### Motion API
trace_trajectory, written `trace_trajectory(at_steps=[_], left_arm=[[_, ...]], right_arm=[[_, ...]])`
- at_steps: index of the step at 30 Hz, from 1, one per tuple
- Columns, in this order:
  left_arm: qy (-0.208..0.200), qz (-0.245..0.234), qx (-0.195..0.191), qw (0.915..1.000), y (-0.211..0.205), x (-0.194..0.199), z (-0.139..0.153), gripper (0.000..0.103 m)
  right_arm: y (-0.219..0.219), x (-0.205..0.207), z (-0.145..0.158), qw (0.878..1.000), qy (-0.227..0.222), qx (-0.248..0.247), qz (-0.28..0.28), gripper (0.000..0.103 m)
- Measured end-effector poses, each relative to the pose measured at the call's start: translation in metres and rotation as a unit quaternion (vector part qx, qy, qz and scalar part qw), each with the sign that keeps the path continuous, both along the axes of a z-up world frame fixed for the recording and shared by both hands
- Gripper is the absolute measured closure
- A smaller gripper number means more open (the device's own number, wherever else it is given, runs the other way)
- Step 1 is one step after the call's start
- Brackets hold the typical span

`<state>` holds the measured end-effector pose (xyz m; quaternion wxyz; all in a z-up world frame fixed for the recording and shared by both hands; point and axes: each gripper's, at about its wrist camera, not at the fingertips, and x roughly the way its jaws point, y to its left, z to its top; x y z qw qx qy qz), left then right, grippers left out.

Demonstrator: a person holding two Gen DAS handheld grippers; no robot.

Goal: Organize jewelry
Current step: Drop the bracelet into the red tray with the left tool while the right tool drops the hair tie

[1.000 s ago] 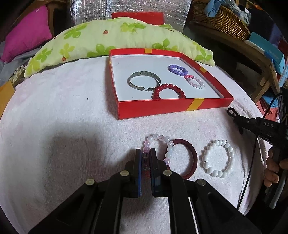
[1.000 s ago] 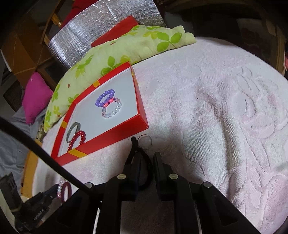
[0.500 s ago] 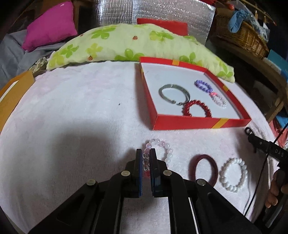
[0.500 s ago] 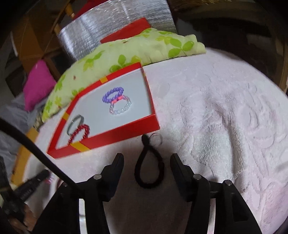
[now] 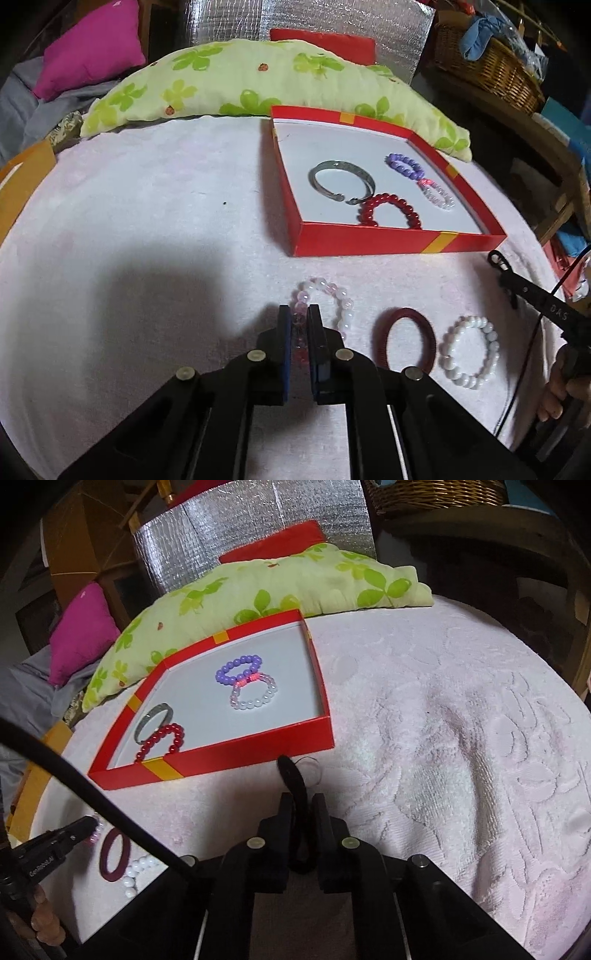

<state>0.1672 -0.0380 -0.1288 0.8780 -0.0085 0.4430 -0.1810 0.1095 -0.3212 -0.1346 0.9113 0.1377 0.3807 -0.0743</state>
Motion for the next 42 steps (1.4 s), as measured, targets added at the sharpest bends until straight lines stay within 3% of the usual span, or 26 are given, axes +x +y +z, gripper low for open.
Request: trace_trajectory(at_steps=[8, 18, 26, 29, 32, 42], left_arm=[[-0.03, 0.004, -0.025, 0.9992, 0.006, -0.008, 0.017, 0.096], [-0.083, 0.0, -0.071, 0.9941, 0.018, -0.018, 0.046, 0.096], [-0.118, -0.024, -0.094, 0.9884, 0.008, -0.018, 0.067, 0.096], [-0.12, -0.031, -0.096, 0.9877, -0.001, -0.005, 0.073, 0.096], [-0.113, -0.047, -0.118, 0.9854, -0.008, 0.017, 0.079, 0.096], [-0.093, -0.028, -0.126, 0.9873, -0.029, 0.096, 0.071, 0.096]], right_arm=[[-0.001, -0.006, 0.005, 0.999, -0.016, 0.043, 0.015, 0.092], [0.015, -0.015, 0.025, 0.993, -0.073, 0.069, 0.063, 0.092], [0.014, 0.0, 0.036, 0.99, -0.079, 0.098, 0.071, 0.092], [0.014, 0.014, 0.039, 0.986, -0.074, 0.123, 0.079, 0.092], [0.02, 0.032, 0.039, 0.987, -0.067, 0.119, 0.086, 0.092], [0.016, 0.075, 0.028, 0.988, -0.052, 0.131, 0.07, 0.092]])
